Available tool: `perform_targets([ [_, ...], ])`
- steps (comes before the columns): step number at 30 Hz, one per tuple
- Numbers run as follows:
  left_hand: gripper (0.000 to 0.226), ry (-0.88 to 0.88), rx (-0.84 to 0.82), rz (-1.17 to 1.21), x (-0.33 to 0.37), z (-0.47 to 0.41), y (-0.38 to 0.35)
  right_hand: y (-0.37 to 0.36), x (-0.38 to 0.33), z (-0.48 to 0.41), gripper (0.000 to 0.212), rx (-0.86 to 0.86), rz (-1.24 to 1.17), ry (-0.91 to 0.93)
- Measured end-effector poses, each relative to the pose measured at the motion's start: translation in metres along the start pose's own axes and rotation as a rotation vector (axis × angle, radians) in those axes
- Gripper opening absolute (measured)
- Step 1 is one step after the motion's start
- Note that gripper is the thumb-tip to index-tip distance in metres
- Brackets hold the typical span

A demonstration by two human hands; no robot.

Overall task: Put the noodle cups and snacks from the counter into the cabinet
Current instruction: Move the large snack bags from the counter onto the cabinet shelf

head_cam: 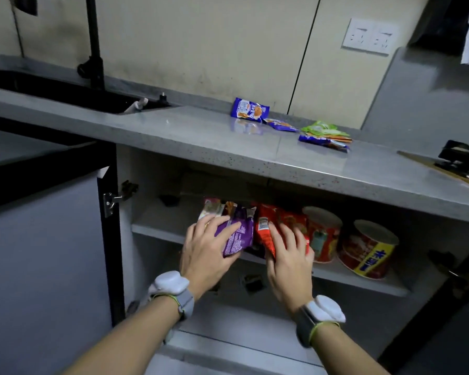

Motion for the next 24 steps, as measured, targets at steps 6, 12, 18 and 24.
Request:
perform_targets([
  [6,0.063,0.088,-0.082,0.025,-0.024,-0.054,-0.087,-0.083,0.026,-0.067,0.064,-0.082,0.019,-0.112],
  [12,0.075,-0.067,-0.205,-0.014,-0.034,-0.035,-0.130,-0.126,0.043,-0.046,0.088,-0.287,0.043,-0.055],
  [18,0.065,-0.087,-0.183,-0.131,-0.010,-0.031,-0.072,-0.068,0.020,-0.028,0.073,-0.100,0.057,-0.001],
  [24,0.053,-0.149,-0.123,-0.118,0.026,-0.019,0.018,0.018,0.002,0.007,0.074,-0.103,0.046,-0.022],
])
Point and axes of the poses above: each hand's wrist, its own z-axis away from the middle knuckle, its own y-axis out of the back of the hand, x = y × z, the point moved 8 cm from there along -z, towards the middle knuckle, and after that the axes turned 14 degrees about x, right-handed, at the moved point
